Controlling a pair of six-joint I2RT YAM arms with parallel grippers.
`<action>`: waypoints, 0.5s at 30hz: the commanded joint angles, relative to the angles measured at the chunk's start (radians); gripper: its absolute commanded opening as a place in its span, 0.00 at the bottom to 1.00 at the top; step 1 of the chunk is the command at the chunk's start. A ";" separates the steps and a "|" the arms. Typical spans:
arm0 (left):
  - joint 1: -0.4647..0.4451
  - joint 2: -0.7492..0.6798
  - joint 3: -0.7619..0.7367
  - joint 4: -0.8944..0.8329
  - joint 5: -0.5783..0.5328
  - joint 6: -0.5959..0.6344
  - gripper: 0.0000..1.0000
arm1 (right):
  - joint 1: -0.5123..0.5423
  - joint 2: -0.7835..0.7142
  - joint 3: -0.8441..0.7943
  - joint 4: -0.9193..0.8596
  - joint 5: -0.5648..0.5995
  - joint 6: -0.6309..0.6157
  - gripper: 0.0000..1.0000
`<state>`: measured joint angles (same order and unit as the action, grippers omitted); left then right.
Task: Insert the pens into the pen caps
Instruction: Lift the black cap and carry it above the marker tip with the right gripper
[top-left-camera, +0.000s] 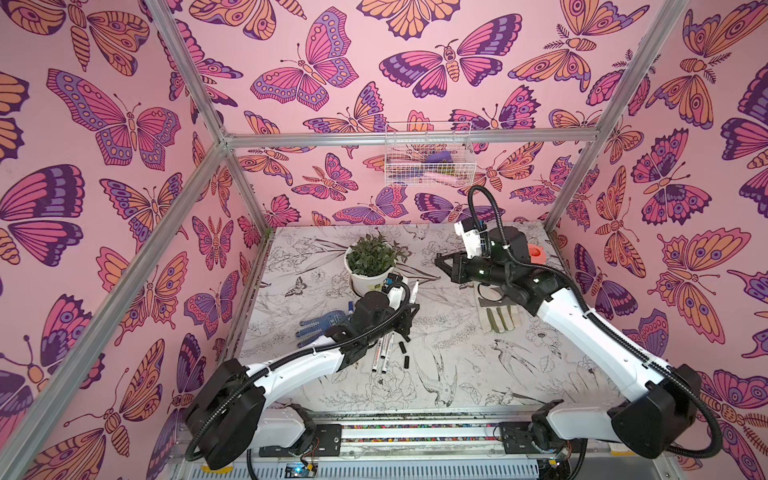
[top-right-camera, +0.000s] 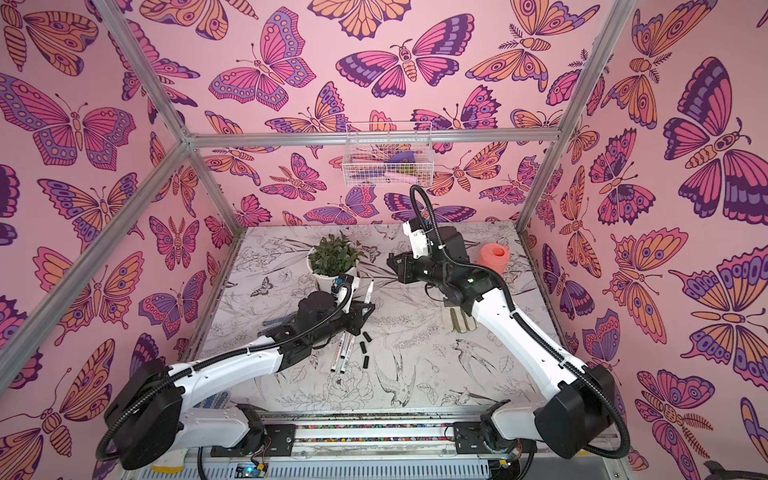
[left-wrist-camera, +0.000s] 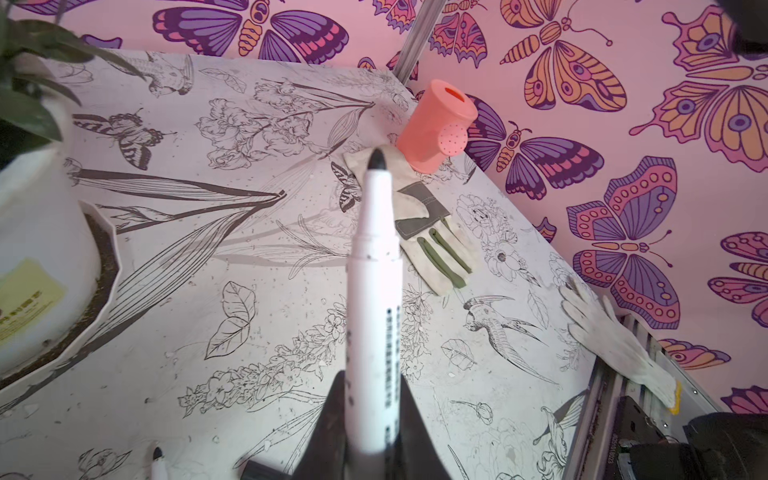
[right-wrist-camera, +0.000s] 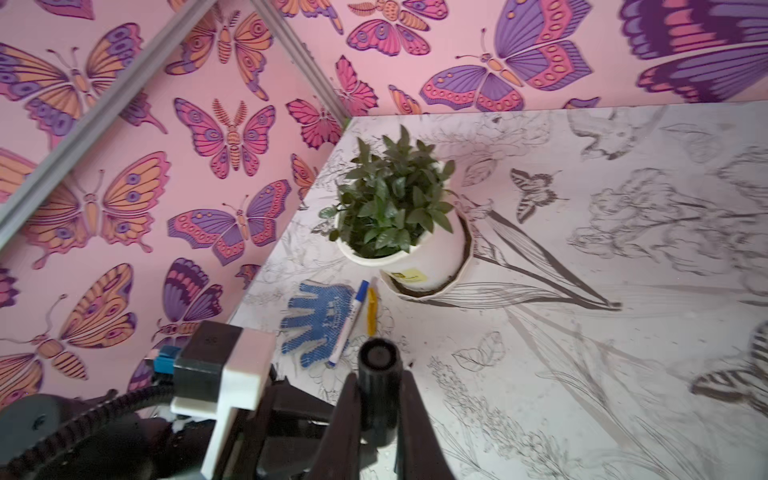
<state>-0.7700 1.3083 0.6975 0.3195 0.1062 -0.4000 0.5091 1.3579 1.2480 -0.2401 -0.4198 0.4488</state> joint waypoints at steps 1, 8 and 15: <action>-0.011 0.001 0.025 0.047 0.007 0.026 0.00 | -0.001 0.026 -0.036 0.150 -0.175 0.083 0.04; -0.016 -0.008 0.021 0.056 0.006 0.031 0.00 | 0.030 0.038 -0.065 0.139 -0.141 0.058 0.03; -0.017 -0.011 0.019 0.059 0.000 0.033 0.00 | 0.044 0.052 -0.077 0.121 -0.105 0.041 0.03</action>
<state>-0.7803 1.3083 0.7033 0.3443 0.1078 -0.3817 0.5491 1.4010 1.1793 -0.1379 -0.5396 0.5030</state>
